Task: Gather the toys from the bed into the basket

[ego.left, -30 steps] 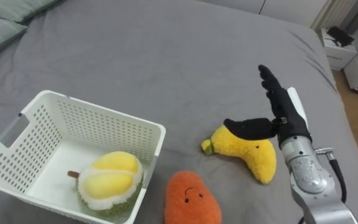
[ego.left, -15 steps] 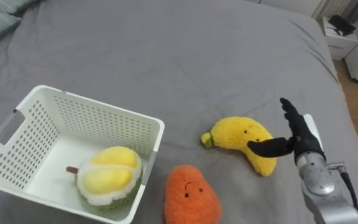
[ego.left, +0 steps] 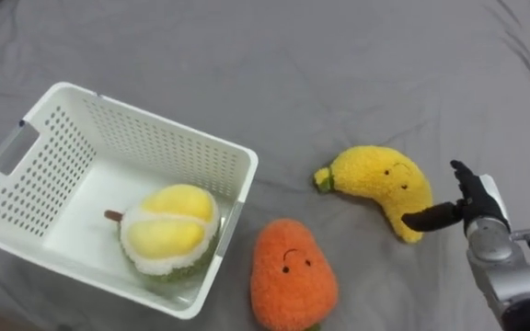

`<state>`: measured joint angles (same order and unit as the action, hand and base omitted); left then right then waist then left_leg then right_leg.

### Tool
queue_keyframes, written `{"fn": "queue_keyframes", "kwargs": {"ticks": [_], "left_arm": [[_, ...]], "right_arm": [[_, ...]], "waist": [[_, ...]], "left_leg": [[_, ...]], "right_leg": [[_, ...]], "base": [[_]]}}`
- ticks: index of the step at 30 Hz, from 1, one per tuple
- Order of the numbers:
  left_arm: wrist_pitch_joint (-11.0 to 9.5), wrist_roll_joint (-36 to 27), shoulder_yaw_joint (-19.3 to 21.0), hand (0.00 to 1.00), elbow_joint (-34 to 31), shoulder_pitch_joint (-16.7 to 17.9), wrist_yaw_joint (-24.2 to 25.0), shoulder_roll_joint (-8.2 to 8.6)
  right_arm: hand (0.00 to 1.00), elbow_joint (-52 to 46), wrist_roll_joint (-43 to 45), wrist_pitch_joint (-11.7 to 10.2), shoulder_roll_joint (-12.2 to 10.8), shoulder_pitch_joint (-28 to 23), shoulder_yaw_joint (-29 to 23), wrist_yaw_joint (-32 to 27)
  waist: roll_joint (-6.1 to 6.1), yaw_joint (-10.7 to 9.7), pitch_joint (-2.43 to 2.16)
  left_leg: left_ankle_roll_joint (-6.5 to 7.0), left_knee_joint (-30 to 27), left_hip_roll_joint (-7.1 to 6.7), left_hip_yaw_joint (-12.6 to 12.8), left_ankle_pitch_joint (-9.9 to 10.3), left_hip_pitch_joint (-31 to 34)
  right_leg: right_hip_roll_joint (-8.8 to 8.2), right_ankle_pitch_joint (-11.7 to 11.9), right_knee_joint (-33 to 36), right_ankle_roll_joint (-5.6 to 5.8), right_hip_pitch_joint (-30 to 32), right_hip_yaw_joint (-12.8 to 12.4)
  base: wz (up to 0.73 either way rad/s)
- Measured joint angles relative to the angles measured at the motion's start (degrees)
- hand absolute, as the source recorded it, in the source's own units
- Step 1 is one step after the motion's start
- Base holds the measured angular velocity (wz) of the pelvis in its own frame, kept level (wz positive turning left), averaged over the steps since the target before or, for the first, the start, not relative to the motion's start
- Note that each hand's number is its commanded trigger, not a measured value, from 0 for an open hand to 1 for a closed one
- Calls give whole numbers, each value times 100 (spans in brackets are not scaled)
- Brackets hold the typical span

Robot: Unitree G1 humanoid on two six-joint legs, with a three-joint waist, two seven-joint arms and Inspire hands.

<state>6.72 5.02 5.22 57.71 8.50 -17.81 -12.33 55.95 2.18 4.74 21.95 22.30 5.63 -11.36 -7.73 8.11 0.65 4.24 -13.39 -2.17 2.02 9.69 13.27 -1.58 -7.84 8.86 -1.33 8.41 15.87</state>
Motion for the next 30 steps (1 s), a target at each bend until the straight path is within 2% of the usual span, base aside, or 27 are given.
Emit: {"fn": "queue_keyframes", "kwargs": {"ticks": [2,8,9,10,14,21,30], "left_arm": [[-121,-6,0,0,91,-144,0,0],[-199,-103,-249,0,266,-377,78,-11],[-206,-106,-309,0,266,-399,79,-12],[-215,-106,-334,0,265,-413,79,-8],[-245,-107,-337,0,268,-499,76,-9],[-340,-225,-417,0,323,-570,58,-9],[-372,-337,-561,0,460,-635,82,-10]], "right_arm": [[0,306,0,-31,9,156,0,-57],[0,677,-12,-166,28,326,12,-78],[0,720,-10,-167,30,365,74,-123],[0,784,-13,-195,31,390,168,-184],[0,901,-25,-225,35,393,311,-247],[0,934,-264,-242,47,396,504,-310],[0,1149,-435,-360,47,595,672,-432]], "waist": [[24,55,27],[45,178,65],[56,190,85],[70,215,102],[95,292,125],[109,348,130],[261,371,145]], "left_leg": [[5,0,-11,-29,-4,46],[11,1,-31,-57,-25,194],[13,2,-35,-58,-27,213],[14,3,-36,-51,-27,216],[14,13,-36,-53,-27,228],[14,12,-41,-59,-29,267],[16,-10,-43,-79,-32,319]], "right_leg": [[-8,0,-7,0,41,3],[-24,-1,-9,1,177,15],[-27,-1,-7,1,199,13],[-30,-1,-6,2,207,5],[-31,-1,-5,2,223,8],[-34,-1,-4,2,263,14],[-36,-1,-11,3,287,49]], "base": [[5],[1],[0],[0],[0],[0],[1]]}}
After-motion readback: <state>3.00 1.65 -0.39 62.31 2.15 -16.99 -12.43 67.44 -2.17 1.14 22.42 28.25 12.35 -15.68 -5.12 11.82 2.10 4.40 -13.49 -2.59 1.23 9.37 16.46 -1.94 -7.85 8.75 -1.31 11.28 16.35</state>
